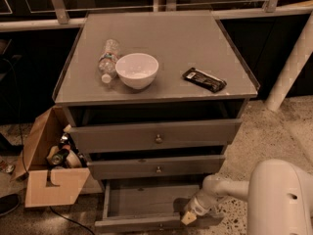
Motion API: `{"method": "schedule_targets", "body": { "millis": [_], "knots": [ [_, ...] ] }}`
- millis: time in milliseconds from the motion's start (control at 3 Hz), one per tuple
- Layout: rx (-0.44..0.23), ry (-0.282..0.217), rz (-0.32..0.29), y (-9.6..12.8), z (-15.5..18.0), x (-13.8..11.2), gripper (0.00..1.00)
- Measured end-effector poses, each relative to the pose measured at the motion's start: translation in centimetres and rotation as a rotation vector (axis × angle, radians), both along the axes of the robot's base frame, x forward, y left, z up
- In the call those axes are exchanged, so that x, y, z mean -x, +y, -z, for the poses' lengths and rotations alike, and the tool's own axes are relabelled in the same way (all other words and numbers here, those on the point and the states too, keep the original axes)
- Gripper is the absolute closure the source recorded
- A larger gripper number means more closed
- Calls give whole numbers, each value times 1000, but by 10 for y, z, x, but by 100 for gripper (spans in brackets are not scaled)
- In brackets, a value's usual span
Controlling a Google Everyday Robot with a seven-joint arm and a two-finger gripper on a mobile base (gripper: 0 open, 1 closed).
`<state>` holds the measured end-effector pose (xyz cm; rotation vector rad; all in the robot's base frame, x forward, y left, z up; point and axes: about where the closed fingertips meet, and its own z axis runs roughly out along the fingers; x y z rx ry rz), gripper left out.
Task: Open bottom drawer
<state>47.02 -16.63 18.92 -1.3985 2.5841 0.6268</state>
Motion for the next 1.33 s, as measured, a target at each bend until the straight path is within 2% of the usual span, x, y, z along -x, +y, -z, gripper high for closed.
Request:
{"method": "schedule_targets", "body": {
  "millis": [667,1000,1333],
  "knots": [
    [0,11,7,-2,-10,12,100],
    [0,11,7,-2,-10,12,81],
    [0,11,7,-2,-9,12,58]
  ]
}}
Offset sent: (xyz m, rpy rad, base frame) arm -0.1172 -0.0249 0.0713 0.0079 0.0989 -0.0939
